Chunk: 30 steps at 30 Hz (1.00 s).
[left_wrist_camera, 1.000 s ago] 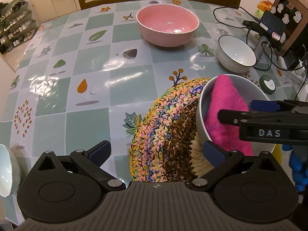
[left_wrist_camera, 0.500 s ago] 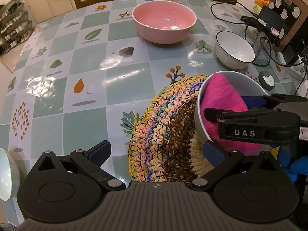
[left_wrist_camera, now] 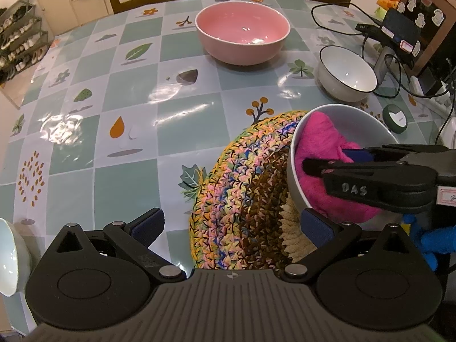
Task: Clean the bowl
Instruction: 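Grasp the pink cloth with the right gripper while the left gripper approaches the bowl rim, then grasp the grey bowl rim with the left gripper and tilt it up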
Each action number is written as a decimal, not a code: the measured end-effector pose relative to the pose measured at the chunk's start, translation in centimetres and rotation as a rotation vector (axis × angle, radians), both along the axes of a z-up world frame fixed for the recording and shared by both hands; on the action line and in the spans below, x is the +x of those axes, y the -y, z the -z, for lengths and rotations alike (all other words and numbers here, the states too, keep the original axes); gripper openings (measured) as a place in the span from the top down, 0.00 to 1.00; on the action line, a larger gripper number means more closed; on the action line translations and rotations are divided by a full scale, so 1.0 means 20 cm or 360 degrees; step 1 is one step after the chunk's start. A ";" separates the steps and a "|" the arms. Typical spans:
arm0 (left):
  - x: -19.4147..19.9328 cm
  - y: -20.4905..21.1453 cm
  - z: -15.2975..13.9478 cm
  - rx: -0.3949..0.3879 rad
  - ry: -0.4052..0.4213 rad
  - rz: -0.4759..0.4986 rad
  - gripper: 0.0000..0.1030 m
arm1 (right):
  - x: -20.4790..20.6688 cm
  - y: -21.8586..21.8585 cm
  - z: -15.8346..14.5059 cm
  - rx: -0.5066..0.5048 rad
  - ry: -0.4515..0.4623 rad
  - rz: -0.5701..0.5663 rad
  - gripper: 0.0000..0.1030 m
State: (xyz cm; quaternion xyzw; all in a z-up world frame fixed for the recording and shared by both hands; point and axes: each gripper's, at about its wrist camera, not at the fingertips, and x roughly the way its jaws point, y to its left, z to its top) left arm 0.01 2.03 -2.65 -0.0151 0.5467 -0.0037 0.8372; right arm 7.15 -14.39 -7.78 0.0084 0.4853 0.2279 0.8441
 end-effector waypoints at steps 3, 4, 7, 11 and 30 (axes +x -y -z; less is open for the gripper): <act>0.00 0.00 0.00 0.0000 -0.0001 -0.0009 0.01 | -0.01 0.02 -0.03 0.0035 0.0019 0.0003 0.74; 0.00 0.00 0.00 -0.0002 0.0000 -0.0011 0.01 | -0.02 0.03 -0.05 0.0037 0.0037 0.0000 0.75; 0.00 0.00 0.00 0.0000 0.0002 -0.0007 0.01 | -0.06 0.05 -0.10 0.0039 0.0098 -0.0013 0.76; 0.01 0.01 0.00 -0.0006 0.0000 0.0002 0.01 | -0.09 0.08 -0.17 0.0024 0.0151 -0.0015 0.77; 0.07 0.10 0.05 -0.0016 -0.0003 0.0062 0.01 | -0.18 0.23 -0.40 -0.0156 0.0315 -0.0070 0.78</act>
